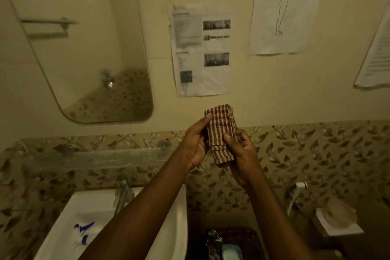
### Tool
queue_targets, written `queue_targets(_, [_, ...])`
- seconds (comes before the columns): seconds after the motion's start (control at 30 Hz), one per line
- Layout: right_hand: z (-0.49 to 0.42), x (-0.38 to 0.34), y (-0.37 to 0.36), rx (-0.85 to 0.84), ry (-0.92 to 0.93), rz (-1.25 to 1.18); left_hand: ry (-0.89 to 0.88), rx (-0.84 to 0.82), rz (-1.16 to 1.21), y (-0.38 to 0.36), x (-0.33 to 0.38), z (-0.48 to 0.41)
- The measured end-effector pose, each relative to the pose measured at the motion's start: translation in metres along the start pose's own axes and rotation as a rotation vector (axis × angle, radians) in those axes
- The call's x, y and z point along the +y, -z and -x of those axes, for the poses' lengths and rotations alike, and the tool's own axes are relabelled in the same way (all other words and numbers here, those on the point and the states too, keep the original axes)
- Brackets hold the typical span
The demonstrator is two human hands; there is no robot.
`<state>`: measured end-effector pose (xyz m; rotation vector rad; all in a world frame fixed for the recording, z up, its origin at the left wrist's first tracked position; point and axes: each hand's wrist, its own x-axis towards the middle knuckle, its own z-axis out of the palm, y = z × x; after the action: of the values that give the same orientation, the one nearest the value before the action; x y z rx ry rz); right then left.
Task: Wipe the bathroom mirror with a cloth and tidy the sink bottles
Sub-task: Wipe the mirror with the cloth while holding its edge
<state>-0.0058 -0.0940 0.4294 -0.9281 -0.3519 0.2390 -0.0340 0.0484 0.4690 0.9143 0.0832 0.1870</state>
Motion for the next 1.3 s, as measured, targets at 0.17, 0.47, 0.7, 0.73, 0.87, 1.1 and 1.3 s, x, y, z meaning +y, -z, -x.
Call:
queue_targets(0.17, [-0.006, 0.007, -0.027, -0.031, 0.028, 0.033, -0.007, 0.025, 0.134, 0.002, -0.002, 0.019])
queue_targets(0.47, [-0.033, 0.028, -0.075, 0.105, 0.132, 0.74, -0.037, 0.302, 0.389, 0.004, 0.01, 0.019])
queue_targets(0.7, [-0.086, -0.01, -0.124, -0.005, 0.263, 0.875, -0.311, 0.544, 0.413, 0.018, 0.071, 0.028])
queue_targets(0.73, [-0.095, -0.018, -0.135, -0.01, 0.297, 0.874, -0.348, 0.579, 0.407, 0.02, 0.083, 0.031])
queue_targets(0.87, [-0.133, -0.05, -0.183, -0.048, 0.549, 0.961, -0.484, 0.594, 0.402, 0.027, 0.133, 0.045])
queue_targets(1.1, [-0.208, -0.099, -0.27, -0.182, 1.185, 1.292, -0.654, 0.716, 0.402, 0.062, 0.186, 0.07])
queue_targets(1.3, [-0.275, -0.139, -0.32, -0.228, 1.434, 1.63, -0.669, 0.729, 0.438, 0.084, 0.212, 0.08])
